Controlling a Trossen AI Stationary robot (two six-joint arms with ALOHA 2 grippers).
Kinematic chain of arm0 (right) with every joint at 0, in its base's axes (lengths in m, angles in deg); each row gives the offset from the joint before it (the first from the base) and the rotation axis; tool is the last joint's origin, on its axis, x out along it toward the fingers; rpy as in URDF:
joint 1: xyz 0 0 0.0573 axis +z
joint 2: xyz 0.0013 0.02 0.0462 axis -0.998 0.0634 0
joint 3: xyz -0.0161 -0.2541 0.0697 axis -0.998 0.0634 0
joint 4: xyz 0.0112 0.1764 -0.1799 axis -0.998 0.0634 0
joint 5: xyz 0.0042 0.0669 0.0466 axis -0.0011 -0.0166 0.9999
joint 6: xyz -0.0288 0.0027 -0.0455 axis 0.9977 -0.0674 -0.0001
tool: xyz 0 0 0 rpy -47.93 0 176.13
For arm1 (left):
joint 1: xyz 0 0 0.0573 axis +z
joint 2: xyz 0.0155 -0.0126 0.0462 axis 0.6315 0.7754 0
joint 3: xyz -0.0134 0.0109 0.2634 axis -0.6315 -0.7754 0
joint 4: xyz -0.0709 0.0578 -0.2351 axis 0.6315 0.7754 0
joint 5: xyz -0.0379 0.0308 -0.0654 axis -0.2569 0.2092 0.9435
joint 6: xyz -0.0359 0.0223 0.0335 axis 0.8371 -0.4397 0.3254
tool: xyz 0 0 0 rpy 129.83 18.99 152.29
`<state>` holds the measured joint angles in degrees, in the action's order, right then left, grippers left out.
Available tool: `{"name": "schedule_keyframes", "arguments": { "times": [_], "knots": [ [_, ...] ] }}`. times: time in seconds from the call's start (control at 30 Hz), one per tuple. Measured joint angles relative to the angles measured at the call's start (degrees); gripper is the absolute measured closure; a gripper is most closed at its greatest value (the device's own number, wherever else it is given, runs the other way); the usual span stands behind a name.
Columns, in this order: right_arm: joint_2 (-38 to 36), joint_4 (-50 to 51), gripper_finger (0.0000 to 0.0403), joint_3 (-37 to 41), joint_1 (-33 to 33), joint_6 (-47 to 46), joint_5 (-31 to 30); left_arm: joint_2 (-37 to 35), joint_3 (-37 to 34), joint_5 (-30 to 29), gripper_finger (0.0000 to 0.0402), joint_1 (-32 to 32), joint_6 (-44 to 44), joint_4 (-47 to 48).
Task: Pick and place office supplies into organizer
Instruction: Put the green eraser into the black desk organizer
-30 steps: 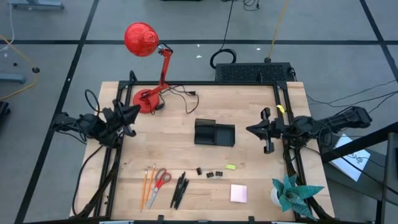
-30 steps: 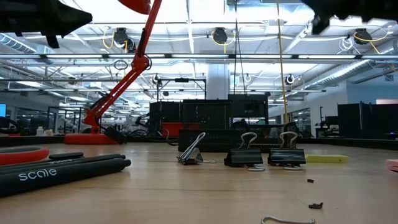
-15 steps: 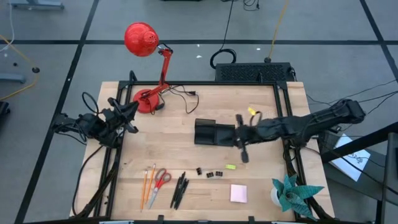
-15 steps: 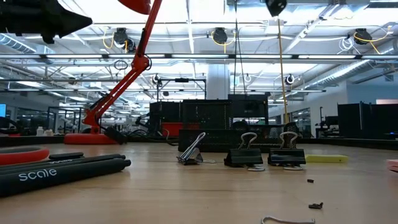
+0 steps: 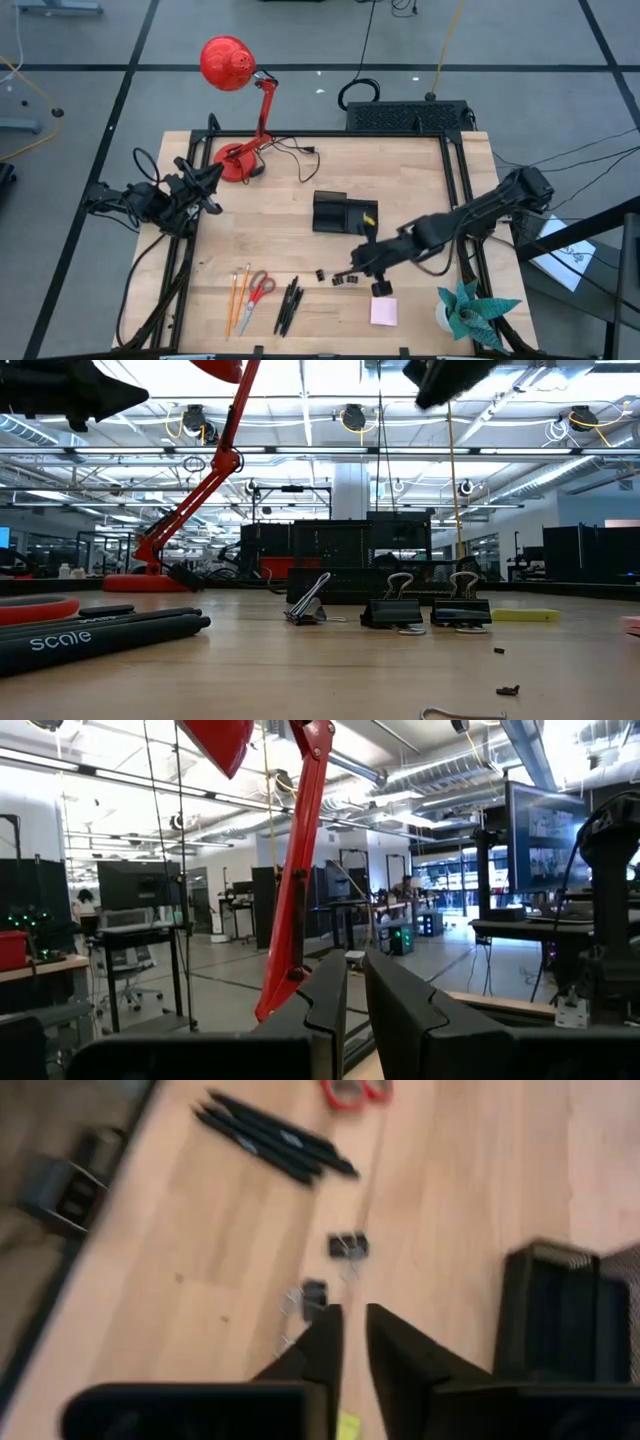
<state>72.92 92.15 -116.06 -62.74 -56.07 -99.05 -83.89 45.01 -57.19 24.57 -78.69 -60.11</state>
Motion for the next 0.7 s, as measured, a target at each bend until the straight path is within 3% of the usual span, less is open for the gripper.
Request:
{"name": "schedule_keyframes", "arguments": {
  "times": [0.33, 0.5, 0.7],
  "knots": [
    [2.7, 4.7, 0.0193, 0.3, 2.7, -8.3, -1.2, 0.0, 0.0, 0.0, 0.0355, 0.0, 0.2, 1.5],
    [2.6, 2.9, 0.0173, 3.2, 3.8, -11.2, -3.0, 0.0, 0.0, 0.0, 0.0355, 0.0, 0.2, 2.1],
    [2.6, -1.3, 0.0180, 8.3, 3.8, -12.8, -4.4, 0.0, 0.0, 0.0, 0.0355, 0.0, 0.2, 2.2]
  ]
}}
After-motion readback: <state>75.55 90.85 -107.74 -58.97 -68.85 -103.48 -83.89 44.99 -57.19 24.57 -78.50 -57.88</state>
